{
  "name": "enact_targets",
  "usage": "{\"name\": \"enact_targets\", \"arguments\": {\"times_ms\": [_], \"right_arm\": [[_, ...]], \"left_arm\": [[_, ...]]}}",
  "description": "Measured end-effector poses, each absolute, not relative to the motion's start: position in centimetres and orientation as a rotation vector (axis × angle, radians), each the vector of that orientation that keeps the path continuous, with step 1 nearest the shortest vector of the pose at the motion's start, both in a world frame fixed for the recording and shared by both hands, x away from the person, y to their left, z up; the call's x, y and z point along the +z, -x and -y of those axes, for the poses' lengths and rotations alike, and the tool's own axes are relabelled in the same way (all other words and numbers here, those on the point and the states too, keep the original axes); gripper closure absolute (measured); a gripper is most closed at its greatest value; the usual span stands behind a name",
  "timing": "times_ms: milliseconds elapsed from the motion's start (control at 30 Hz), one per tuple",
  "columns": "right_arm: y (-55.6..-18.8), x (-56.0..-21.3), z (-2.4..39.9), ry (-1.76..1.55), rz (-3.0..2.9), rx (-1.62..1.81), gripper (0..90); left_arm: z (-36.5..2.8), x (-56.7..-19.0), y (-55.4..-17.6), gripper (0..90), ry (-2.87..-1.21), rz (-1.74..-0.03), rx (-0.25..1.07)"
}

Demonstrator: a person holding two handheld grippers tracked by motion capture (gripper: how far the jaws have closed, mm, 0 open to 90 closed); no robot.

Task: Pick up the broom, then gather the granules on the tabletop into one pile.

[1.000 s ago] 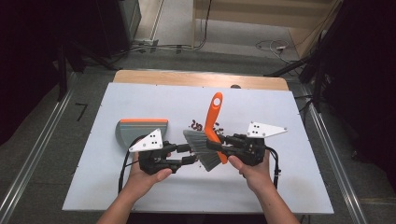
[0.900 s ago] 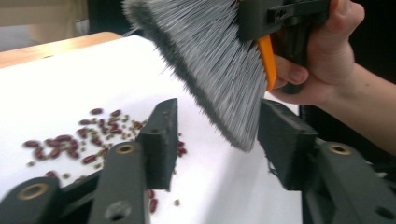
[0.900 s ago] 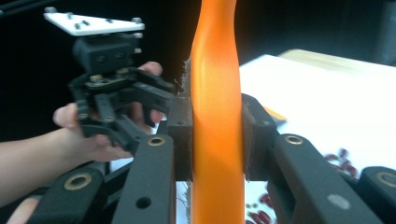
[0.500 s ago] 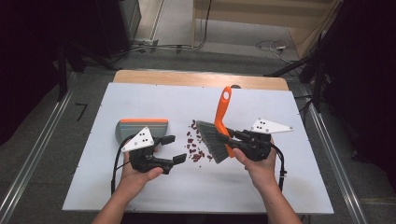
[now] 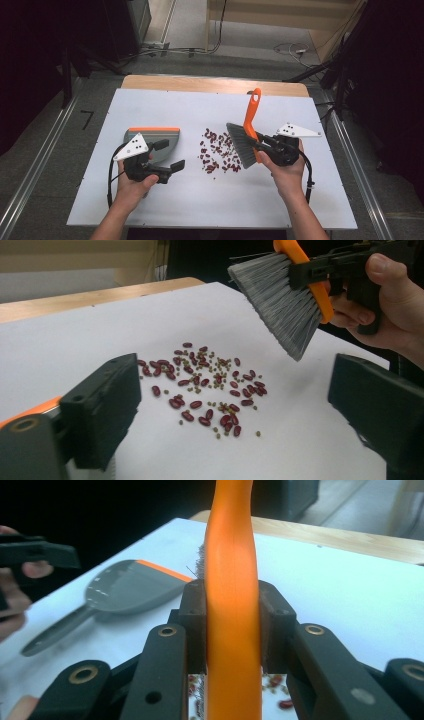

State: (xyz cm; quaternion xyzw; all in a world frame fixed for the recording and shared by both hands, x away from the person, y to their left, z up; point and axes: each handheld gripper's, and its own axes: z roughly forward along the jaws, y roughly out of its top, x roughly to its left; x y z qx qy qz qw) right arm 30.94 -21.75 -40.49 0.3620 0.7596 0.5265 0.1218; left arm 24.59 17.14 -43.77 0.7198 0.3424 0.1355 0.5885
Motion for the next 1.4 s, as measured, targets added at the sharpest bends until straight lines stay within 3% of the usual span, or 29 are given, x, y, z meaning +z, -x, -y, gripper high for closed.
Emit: {"name": "enact_targets", "arguments": {"times_ms": [633, 900, 1400], "right_arm": [[-32.8, -41.4, 23.0, -1.237, -2.175, 1.226, 68.5], [-34.5, -42.1, 22.6, -1.272, -2.199, 1.038, 68.4], [-38.6, -43.7, 18.1, -1.221, -2.262, 0.685, 68.4]], "left_arm": [[-21.4, -44.5, -24.0, 0.0, -1.643, -0.882, 0.404], [-20.9, -45.1, -23.9, 0.0, -1.735, -0.888, 0.484], [-21.0, -45.4, -23.8, 0.0, -1.736, -0.87, 0.475]]}}
